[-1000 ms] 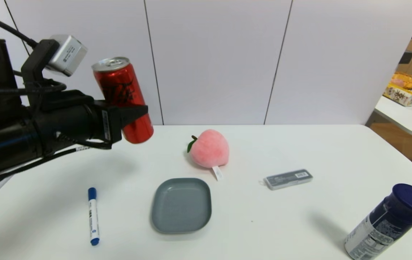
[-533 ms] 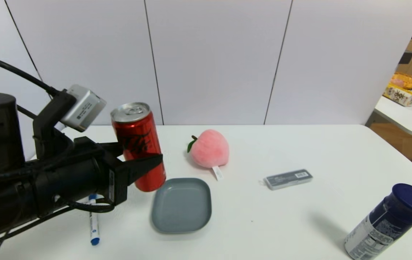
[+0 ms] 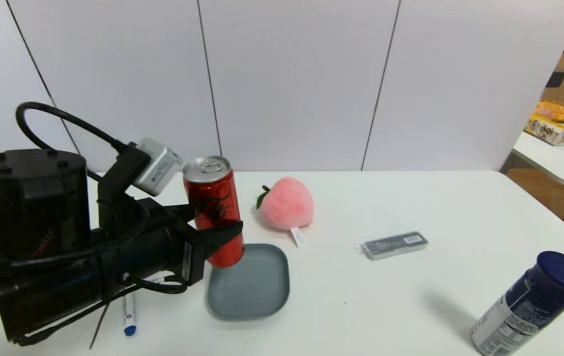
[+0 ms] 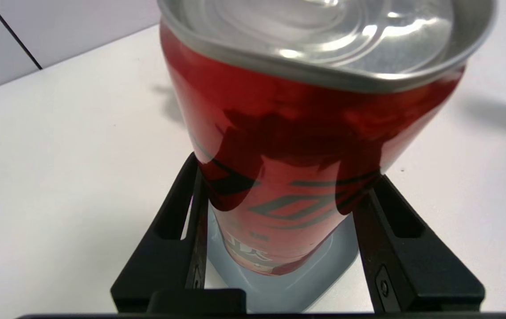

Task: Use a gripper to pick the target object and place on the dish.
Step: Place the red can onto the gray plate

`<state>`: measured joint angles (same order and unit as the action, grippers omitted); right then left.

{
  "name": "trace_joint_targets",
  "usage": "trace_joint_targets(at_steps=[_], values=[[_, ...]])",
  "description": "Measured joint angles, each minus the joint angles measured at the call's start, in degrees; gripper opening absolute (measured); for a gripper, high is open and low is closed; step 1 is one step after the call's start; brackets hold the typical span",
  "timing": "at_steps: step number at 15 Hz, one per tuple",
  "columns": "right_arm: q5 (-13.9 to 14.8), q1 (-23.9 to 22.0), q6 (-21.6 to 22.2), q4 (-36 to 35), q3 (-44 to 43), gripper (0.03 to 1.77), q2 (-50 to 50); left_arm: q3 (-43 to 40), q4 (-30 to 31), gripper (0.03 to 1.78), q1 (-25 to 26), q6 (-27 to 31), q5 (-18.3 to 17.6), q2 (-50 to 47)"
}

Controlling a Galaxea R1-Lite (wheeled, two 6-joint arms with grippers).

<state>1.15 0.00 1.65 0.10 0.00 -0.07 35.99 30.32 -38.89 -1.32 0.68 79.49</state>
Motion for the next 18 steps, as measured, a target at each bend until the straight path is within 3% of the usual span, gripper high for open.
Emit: trace_joint_targets(at_steps=[10,18], values=[[0.0,0.0,0.0,0.0,0.0,1.71,0.0,-2.4,8.4,0.94,-2.8,-0.4,0.0,11.2],[0.0,0.0,0.0,0.0,0.0,1.71,0.0,-2.6,10.7,0.94,-3.4,-0.6,0.1,17.6]])
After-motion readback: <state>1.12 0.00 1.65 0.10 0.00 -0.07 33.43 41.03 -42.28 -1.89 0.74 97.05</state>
